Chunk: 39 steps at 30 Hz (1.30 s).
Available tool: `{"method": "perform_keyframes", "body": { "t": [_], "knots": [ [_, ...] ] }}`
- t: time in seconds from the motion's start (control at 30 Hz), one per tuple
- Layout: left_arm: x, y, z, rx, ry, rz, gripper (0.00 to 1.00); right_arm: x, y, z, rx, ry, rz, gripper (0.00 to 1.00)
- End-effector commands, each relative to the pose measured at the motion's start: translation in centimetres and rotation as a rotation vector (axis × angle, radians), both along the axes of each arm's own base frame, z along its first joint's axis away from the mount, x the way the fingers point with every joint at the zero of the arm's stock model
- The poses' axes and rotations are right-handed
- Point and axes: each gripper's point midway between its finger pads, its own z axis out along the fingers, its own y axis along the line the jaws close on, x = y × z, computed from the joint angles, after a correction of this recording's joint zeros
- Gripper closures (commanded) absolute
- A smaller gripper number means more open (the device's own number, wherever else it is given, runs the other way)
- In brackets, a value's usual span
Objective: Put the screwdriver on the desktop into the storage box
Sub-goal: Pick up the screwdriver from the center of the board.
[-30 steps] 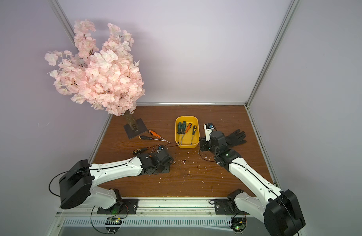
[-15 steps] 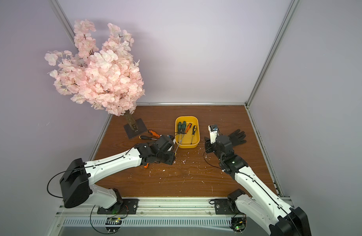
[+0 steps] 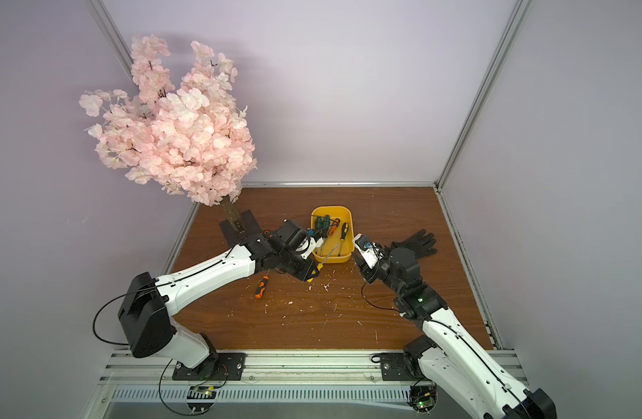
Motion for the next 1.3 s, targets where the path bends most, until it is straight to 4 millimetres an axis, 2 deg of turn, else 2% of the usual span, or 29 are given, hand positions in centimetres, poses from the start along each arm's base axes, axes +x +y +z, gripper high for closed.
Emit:
{"method": "perform_keyframes", "body": {
  "t": [0.0,0.13,0.3,0.6,0.87,1.27],
  "knots": [
    [-0.5,-0.1,2.0,-0.053,0.002,-0.068,0.96,-1.3,2.3,2.1,-0.081,-0.13,0.181,0.52],
    [-1.0,-0.3,3.0,-0.08,-0.002,-0.099,0.95,-2.7,3.7,1.4,-0.175,-0.193,0.3,0.52],
    [-1.5,-0.6,3.6,-0.111,0.01,-0.121,0.95,-3.7,5.3,1.7,-0.261,-0.277,0.385,0.5],
    [-2.5,-1.0,4.5,-0.16,0.038,-0.151,0.95,-4.5,7.1,1.0,-0.405,-0.352,0.487,0.5],
    [-3.1,-1.0,5.0,-0.184,0.056,-0.16,0.95,-3.9,7.3,-0.5,-0.523,-0.359,0.502,0.5],
    [-4.0,-0.9,5.1,-0.201,0.074,-0.179,0.95,-2.9,8.6,0.0,-0.554,-0.417,0.471,0.5]
  ]
}}
